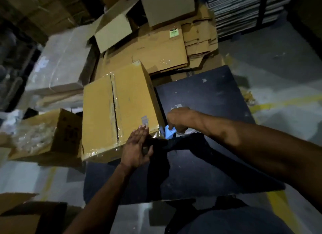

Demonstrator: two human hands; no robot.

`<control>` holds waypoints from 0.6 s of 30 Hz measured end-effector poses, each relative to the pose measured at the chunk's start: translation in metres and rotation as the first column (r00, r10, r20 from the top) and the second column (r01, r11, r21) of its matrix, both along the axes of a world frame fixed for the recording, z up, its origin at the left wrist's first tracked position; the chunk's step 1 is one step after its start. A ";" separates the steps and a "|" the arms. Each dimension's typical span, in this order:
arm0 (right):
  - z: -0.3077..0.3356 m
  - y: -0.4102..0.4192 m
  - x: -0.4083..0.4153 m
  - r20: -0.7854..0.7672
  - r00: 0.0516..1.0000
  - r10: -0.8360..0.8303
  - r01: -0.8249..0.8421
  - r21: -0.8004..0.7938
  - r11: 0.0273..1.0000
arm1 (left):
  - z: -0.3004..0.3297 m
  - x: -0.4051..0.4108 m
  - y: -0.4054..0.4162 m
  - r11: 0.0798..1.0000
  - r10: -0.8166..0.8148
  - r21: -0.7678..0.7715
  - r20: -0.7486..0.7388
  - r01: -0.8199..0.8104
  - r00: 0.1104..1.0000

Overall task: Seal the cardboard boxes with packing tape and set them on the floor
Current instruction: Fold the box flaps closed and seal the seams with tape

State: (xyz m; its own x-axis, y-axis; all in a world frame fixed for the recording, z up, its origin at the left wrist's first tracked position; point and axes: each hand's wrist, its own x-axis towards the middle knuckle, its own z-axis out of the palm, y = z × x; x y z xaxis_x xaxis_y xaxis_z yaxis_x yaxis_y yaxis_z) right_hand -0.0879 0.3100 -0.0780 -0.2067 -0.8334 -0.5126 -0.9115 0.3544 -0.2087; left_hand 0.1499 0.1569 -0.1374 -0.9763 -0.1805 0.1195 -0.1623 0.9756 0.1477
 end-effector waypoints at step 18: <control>-0.054 0.076 -0.070 0.208 0.965 -0.162 0.135 0.136 0.981 | 0.048 -0.049 -0.047 0.955 -0.269 -0.051 0.265 0.293 0.926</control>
